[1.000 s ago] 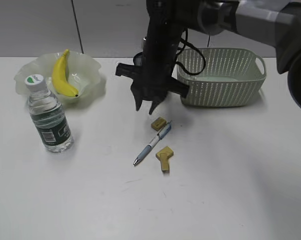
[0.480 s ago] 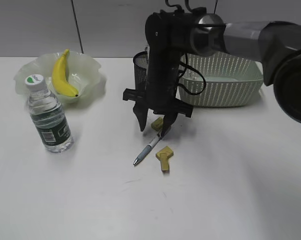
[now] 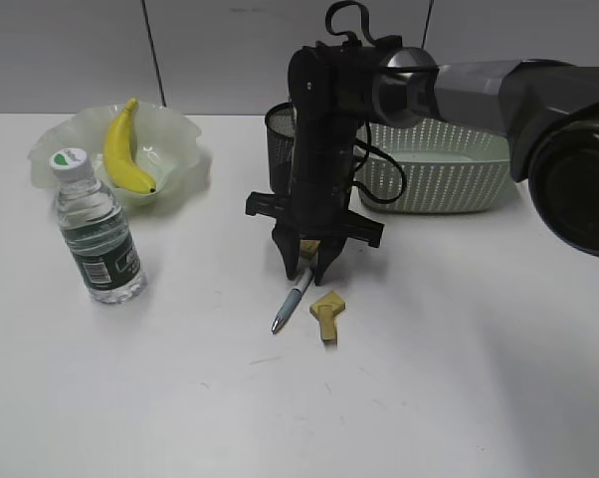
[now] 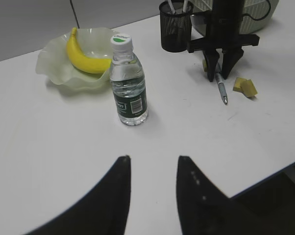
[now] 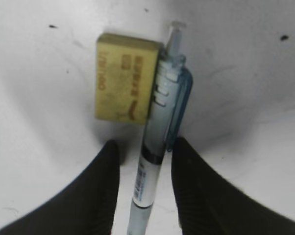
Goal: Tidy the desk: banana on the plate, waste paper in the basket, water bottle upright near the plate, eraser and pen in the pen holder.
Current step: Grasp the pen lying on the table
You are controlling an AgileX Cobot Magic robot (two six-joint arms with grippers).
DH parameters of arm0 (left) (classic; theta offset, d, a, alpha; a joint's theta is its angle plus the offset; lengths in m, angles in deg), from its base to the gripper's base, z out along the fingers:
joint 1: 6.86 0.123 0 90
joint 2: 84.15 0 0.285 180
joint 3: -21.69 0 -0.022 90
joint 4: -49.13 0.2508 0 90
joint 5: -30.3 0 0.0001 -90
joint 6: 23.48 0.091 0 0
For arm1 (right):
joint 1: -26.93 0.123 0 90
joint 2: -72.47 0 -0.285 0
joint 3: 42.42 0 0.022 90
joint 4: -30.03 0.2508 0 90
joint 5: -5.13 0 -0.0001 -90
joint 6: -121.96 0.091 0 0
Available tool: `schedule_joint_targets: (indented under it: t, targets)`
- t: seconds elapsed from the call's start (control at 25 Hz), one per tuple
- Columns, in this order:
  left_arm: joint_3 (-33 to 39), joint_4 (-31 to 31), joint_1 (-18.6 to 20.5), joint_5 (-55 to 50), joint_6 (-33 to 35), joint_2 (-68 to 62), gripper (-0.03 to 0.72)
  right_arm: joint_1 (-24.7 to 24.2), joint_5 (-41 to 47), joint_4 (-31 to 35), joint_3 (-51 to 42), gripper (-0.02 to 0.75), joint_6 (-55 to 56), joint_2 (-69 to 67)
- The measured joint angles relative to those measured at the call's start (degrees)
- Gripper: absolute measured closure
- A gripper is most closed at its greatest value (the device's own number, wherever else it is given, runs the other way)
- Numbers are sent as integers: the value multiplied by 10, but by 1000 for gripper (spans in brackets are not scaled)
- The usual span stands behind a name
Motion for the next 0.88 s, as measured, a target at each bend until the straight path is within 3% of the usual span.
schedule_joint_targets:
  t: [0.12, 0.28, 0.56, 0.88]
  targets:
    - [0, 0, 0, 0, 0, 0, 447, 0, 1, 2, 0, 462, -1, 0]
    - [0, 0, 0, 0, 0, 0, 447, 0, 2, 3, 0, 617, -11, -1]
    - [0, 0, 0, 0, 0, 0, 447, -1, 2, -2, 0, 615, -21, 3]
    - [0, 0, 0, 0, 0, 0, 447, -1, 8, -96, -2, 615, -36, 81]
